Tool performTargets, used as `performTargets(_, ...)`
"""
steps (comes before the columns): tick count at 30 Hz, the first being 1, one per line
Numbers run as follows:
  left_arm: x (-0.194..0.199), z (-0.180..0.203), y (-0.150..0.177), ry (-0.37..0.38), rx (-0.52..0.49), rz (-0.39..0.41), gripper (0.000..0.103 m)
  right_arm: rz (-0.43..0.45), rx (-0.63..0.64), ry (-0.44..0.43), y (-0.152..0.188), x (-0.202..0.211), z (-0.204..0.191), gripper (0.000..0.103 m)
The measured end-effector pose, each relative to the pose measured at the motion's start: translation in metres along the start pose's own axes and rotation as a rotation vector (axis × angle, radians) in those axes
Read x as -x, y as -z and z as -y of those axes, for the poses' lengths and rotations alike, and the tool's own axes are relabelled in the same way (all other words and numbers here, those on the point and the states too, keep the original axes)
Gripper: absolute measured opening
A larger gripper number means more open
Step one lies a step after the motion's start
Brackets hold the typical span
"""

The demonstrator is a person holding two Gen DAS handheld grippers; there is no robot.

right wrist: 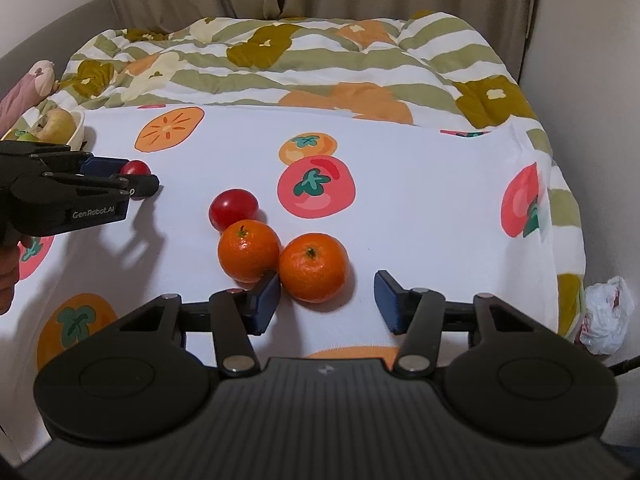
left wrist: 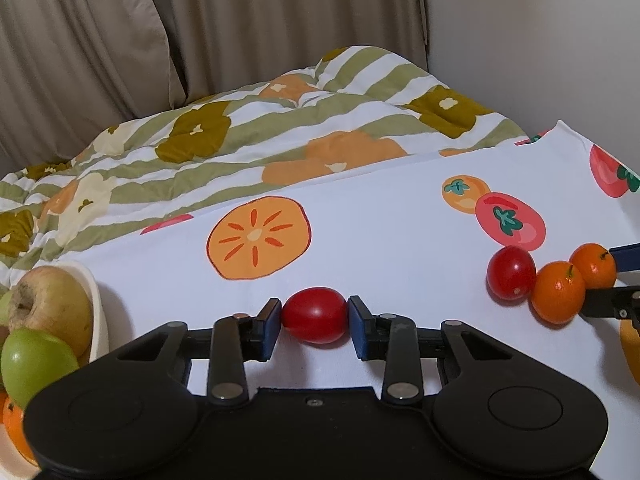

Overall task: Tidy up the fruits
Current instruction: 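Grasp a red tomato with the left tool while the right tool grasps a tangerine, then carry the tomato with the left tool while the right tool carries the tangerine to the bowl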

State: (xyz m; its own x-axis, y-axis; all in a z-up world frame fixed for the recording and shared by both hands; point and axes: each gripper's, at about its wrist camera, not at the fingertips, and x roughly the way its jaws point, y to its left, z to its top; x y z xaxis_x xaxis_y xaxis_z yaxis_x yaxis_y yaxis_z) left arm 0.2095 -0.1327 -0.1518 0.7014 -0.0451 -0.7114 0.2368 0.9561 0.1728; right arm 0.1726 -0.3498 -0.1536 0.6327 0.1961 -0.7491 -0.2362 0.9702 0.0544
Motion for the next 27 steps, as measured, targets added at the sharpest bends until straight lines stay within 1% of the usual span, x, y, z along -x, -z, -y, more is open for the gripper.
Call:
performTargets(2, 0.002, 0.0, 0.002, -0.001, 0.003, -0.004, 0.039, 0.002, 0.009, -0.009, 0.0, 0.0, 0.0, 0.062)
performTargets(5, 0.005, -0.002, 0.004, -0.002, 0.008, -0.012, 0.039, 0.005, 0.028, -0.028, 0.0, 0.0, -0.001, 0.055)
performTargets(13, 0.015, -0.005, 0.011, -0.004, 0.014, -0.03, 0.039, 0.023, 0.134, -0.033, -0.002, -0.002, -0.005, 0.055)
performTargets(20, 0.021, -0.009, 0.015, -0.01, 0.027, -0.034, 0.039, 0.032, 0.159, -0.044, -0.002, -0.004, -0.004, 0.054)
performTargets(27, 0.032, -0.01, 0.013, -0.014, 0.034, -0.009, 0.039, 0.048, 0.148, -0.03, -0.003, 0.001, -0.004, 0.053)
